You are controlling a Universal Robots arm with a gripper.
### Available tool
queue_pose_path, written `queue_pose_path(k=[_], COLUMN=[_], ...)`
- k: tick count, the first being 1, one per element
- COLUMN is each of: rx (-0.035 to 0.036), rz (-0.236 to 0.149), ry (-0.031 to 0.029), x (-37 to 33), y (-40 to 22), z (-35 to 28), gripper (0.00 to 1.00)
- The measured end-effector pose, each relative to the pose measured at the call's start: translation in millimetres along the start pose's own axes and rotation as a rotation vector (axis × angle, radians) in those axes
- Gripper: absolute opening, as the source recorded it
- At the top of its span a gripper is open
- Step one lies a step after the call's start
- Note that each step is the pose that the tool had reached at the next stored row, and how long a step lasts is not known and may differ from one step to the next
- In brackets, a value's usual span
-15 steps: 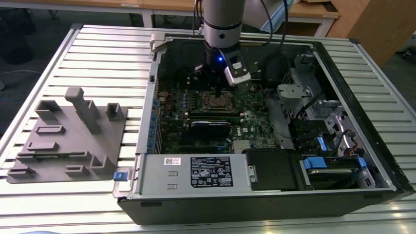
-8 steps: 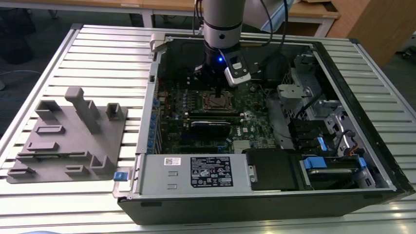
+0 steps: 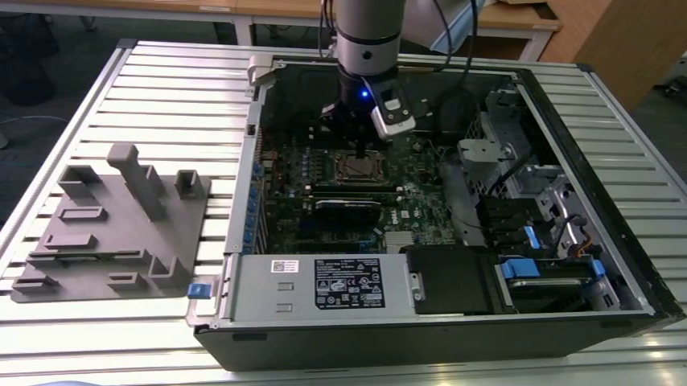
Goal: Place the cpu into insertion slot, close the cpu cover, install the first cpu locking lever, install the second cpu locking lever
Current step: 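Install the first cpu locking lever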
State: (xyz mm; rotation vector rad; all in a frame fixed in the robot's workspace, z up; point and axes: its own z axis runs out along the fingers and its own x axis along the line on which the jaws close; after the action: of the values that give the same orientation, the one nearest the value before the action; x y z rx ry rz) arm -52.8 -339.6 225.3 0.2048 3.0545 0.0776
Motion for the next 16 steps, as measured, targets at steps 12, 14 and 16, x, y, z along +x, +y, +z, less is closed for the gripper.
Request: queue_pose_path(k=[12,14,16], rx=[-0.0001,-0.0001,-0.0001], rz=[0.000,0.000,0.000], ry=[0.0000,0.0000,0.0000], x=[-1.1,-1.2,-1.3], y=[-1.5,-1.8,-2.5], z=[-11.1,-11.1,-11.2], gripper=[0.11,0.11,0.11])
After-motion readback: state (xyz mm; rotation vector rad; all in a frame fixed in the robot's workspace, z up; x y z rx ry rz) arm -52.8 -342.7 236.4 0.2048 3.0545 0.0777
